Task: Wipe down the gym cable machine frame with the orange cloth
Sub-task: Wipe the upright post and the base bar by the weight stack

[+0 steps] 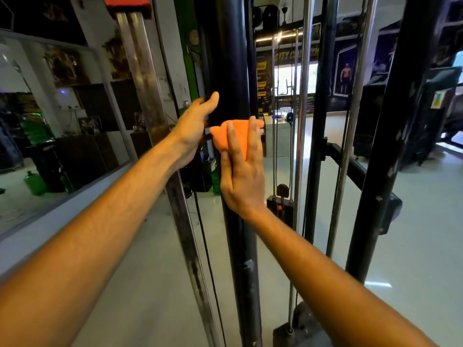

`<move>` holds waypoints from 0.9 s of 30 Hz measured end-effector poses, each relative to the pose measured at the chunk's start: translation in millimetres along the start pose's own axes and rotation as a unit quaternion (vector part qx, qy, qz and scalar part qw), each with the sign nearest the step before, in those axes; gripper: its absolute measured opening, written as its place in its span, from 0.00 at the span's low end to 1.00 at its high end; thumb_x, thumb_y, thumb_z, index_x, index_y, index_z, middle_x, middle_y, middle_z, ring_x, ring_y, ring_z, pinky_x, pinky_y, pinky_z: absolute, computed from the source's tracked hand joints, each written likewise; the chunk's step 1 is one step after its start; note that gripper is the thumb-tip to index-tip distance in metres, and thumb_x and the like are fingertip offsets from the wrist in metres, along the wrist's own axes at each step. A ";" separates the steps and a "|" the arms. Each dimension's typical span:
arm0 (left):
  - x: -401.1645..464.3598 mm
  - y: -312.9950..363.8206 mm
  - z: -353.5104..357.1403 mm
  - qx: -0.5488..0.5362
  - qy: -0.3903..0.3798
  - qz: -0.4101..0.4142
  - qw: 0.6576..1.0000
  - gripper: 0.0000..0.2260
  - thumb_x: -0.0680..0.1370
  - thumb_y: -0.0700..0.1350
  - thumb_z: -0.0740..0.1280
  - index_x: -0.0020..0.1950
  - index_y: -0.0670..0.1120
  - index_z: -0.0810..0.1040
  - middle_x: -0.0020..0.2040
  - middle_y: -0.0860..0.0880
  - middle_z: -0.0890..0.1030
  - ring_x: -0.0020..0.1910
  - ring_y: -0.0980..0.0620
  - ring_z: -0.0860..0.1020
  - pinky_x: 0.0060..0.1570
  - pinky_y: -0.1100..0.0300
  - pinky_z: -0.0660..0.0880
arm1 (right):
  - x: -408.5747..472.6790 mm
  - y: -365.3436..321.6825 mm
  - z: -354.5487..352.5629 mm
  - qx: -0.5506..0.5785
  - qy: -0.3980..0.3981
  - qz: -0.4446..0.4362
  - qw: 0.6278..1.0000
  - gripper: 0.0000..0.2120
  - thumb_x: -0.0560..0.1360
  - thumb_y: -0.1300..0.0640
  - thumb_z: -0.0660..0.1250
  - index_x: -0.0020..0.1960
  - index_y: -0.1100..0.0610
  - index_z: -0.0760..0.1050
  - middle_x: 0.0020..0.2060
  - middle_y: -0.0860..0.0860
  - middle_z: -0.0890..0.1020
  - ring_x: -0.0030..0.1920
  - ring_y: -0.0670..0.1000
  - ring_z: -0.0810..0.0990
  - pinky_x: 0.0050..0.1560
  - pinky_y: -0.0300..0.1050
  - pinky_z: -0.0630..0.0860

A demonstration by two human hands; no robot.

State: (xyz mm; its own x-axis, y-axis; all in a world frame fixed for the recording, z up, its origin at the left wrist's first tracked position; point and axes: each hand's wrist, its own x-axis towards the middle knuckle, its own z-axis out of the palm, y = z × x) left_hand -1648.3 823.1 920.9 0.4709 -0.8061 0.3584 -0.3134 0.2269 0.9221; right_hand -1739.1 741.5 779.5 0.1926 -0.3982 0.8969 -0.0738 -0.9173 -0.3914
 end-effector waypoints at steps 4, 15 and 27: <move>-13.3 -18.5 -1.1 0.000 -0.013 -0.023 1.000 0.16 0.86 0.60 0.63 0.67 0.53 0.80 0.60 0.56 0.84 0.61 0.56 0.82 0.60 0.53 0.77 | -104.8 35.4 3.2 -0.018 -0.081 0.031 0.996 0.34 0.89 0.45 0.58 0.88 0.38 0.43 0.88 0.52 0.40 0.88 0.63 0.44 0.76 0.77 0.68; -30.6 -21.5 8.4 -0.041 0.016 -0.048 0.998 0.26 0.88 0.64 0.50 0.58 0.57 0.87 0.56 0.53 0.87 0.58 0.53 0.83 0.64 0.47 0.75 | -21.6 12.8 -4.2 0.012 -0.024 -0.018 0.999 0.29 0.90 0.51 0.62 0.88 0.51 0.56 0.89 0.56 0.44 0.88 0.64 0.45 0.78 0.74 0.66; -37.6 -29.2 -4.2 -0.127 0.001 -0.090 0.988 0.54 0.73 0.82 0.34 0.80 0.49 0.73 0.73 0.45 0.81 0.72 0.43 0.79 0.75 0.41 0.68 | 4.0 -2.2 -10.8 -0.056 -0.048 -0.056 0.996 0.30 0.87 0.54 0.65 0.87 0.49 0.61 0.88 0.60 0.49 0.87 0.65 0.42 0.82 0.74 0.53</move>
State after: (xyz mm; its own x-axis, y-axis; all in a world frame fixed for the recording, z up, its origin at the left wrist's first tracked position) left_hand -1653.4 849.1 881.1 0.5026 -0.8445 0.1852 -0.0074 0.2100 0.9777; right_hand -1748.8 741.9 786.2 0.2975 -0.2953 0.9079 -0.1538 -0.9534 -0.2597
